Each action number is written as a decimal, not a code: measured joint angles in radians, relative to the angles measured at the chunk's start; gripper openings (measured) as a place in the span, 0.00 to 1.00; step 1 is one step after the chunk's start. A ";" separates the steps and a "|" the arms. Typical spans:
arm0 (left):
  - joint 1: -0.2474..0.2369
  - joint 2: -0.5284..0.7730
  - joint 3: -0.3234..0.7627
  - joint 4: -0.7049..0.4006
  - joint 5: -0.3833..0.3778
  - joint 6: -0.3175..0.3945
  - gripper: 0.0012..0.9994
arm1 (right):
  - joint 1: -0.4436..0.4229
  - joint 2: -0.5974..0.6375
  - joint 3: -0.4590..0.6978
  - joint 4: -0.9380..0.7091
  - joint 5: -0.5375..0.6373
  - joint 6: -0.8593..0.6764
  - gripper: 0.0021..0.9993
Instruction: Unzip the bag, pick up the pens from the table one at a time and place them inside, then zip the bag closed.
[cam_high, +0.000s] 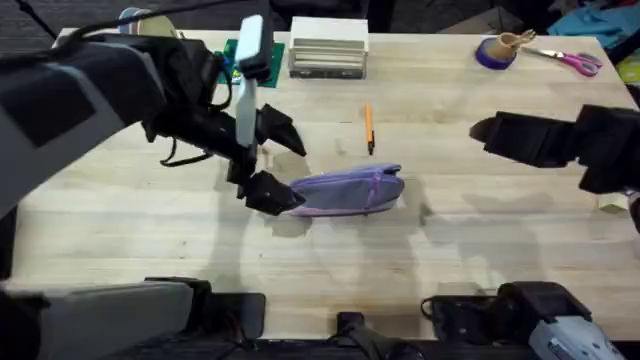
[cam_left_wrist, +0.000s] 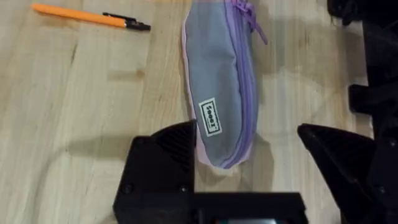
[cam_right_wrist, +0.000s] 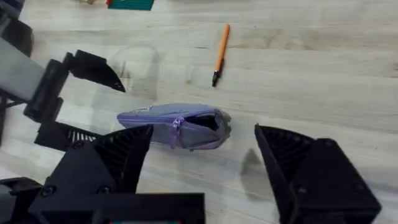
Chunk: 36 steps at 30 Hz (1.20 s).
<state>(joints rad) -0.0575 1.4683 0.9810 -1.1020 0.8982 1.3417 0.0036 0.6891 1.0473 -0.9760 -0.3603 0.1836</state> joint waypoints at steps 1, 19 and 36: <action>-0.006 0.029 0.000 0.005 -0.006 0.005 1.00 | 0.000 0.000 0.000 0.000 0.000 0.013 1.00; -0.088 0.091 0.000 0.056 -0.115 0.013 1.00 | 0.000 0.000 0.000 0.000 0.000 0.026 1.00; -0.090 0.091 0.000 0.068 -0.143 0.016 0.04 | 0.000 0.000 0.000 -0.076 -0.019 0.340 1.00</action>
<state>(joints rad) -0.1474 1.5597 0.9810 -1.0336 0.7547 1.3579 0.0036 0.6891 1.0474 -1.0517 -0.3789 0.5240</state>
